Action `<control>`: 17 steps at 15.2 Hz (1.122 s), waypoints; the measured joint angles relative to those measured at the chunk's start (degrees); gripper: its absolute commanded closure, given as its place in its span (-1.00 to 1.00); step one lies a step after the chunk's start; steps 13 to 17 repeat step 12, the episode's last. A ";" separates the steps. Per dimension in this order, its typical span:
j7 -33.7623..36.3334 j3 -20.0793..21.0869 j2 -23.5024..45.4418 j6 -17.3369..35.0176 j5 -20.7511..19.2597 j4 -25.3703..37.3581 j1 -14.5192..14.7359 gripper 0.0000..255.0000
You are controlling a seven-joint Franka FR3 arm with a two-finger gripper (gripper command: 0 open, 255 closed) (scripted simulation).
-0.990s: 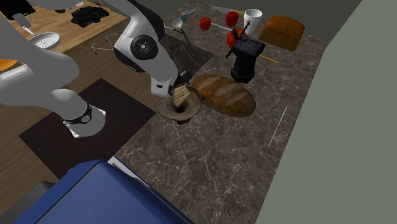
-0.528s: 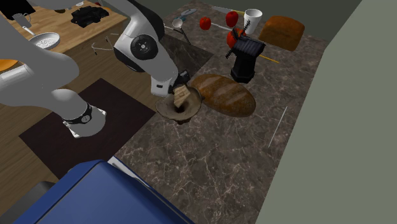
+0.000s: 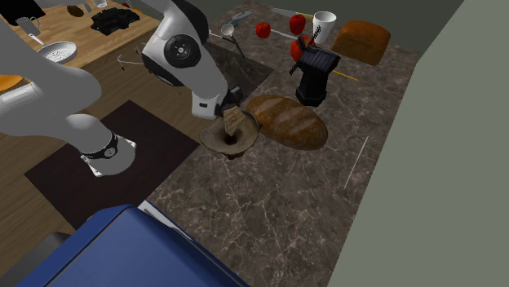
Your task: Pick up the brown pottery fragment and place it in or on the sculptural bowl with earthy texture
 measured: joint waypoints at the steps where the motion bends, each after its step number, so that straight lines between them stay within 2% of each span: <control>1: 0.12 -0.48 -1.17 -1.20 0.20 0.05 0.17 1.00; 12: 3.33 -3.97 -7.68 -11.03 -1.24 3.94 0.55 1.00; 17: 3.33 -3.97 -7.68 -11.03 -1.24 3.94 0.55 1.00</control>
